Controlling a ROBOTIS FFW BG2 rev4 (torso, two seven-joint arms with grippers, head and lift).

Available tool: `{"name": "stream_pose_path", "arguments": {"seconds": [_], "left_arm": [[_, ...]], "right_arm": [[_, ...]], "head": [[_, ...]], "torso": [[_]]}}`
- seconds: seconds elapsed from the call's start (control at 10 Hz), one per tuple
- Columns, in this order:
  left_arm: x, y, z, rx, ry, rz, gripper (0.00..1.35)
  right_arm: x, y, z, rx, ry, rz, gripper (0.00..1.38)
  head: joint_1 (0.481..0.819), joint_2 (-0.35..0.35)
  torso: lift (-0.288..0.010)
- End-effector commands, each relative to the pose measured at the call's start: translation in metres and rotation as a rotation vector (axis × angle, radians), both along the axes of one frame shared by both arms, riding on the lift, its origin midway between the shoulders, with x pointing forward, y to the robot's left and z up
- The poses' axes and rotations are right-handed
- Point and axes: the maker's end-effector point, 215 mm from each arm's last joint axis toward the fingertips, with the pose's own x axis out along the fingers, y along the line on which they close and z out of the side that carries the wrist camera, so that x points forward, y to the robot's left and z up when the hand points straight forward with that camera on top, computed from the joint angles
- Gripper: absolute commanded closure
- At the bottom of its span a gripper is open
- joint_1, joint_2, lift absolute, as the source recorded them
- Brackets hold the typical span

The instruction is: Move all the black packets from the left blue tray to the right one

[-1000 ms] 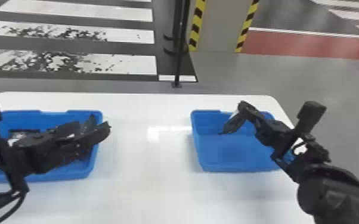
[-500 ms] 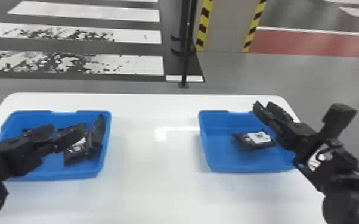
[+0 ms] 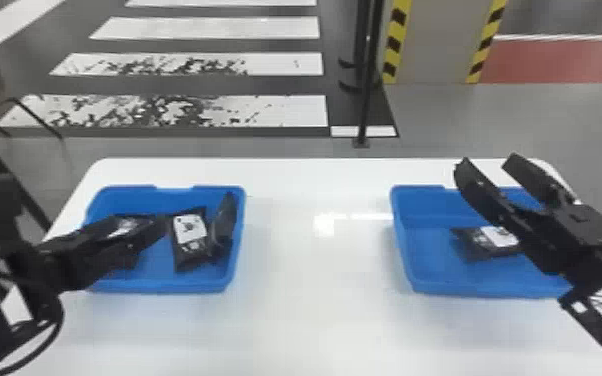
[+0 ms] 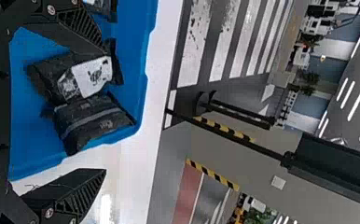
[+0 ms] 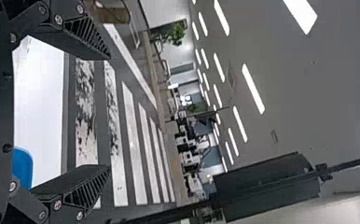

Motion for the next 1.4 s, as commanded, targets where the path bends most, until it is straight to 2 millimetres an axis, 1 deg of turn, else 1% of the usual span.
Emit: {"name": "stream_pose_path", "arguments": {"seconds": [0.0,0.1,0.2,0.3,0.4,0.7,0.8,1.0,1.3], "left_arm": [[0.000,0.036,-0.004,0.061,0.031,0.073,0.13],[0.002,0.051,-0.013,0.077,0.067,0.101,0.13],[0.009,0.058,-0.023,0.088,0.098,0.111,0.13],[0.017,0.064,-0.034,0.097,0.136,0.122,0.13],[0.028,0.064,-0.044,0.096,0.167,0.122,0.13],[0.054,0.065,-0.069,0.109,0.259,0.144,0.13],[0.056,0.069,-0.075,0.133,0.293,0.164,0.13],[0.067,0.075,-0.083,0.150,0.338,0.186,0.13],[0.068,0.076,-0.103,0.173,0.423,0.196,0.13]], "right_arm": [[-0.019,0.035,0.011,0.040,-0.001,0.081,0.19],[-0.026,0.048,0.016,0.054,-0.001,0.121,0.19],[-0.031,0.059,0.019,0.067,0.001,0.154,0.19],[-0.034,0.067,0.019,0.081,0.004,0.175,0.19],[-0.035,0.072,0.018,0.089,0.013,0.190,0.19],[-0.039,0.080,0.008,0.100,0.041,0.216,0.19],[-0.039,0.082,0.007,0.105,0.046,0.220,0.19],[-0.039,0.083,0.003,0.109,0.056,0.226,0.19],[-0.040,0.084,0.000,0.126,0.067,0.232,0.19]], "head": [[0.695,0.102],[0.695,0.168],[0.695,0.221],[0.695,0.241],[0.695,0.265],[0.695,0.288],[0.695,0.288],[0.695,0.294],[0.695,0.297]], "torso": [[-0.140],[-0.140],[-0.140],[-0.140],[-0.140],[-0.140],[-0.140],[-0.140],[-0.140]]}}
